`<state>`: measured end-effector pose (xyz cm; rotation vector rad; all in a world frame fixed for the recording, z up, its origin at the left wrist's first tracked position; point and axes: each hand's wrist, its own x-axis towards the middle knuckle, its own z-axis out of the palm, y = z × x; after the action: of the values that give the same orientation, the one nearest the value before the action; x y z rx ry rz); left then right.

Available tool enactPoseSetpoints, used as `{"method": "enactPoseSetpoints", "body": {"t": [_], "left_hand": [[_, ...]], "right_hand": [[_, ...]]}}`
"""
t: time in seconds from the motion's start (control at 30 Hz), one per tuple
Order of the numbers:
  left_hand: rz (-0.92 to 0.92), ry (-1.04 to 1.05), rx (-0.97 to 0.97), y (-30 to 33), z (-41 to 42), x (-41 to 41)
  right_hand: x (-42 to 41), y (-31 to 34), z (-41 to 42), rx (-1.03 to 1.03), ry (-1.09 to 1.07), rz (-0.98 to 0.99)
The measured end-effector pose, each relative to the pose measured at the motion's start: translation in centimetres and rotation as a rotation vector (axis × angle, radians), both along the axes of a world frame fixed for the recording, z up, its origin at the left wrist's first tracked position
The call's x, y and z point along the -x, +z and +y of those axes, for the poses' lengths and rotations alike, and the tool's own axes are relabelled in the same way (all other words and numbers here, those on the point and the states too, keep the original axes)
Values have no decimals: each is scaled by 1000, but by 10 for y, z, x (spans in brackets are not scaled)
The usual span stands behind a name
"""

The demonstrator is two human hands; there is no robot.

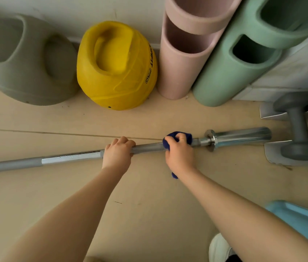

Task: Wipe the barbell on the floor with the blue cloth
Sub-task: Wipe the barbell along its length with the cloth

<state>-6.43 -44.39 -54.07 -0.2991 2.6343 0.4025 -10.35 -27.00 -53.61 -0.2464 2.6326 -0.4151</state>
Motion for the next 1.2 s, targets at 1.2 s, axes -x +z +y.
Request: {"method": "enactPoseSetpoints", "body": {"t": [1.2], "left_hand": [[158, 101, -77, -6, -92, -52]], "right_hand": [[-49, -4, -96, -118, 20, 270]]}}
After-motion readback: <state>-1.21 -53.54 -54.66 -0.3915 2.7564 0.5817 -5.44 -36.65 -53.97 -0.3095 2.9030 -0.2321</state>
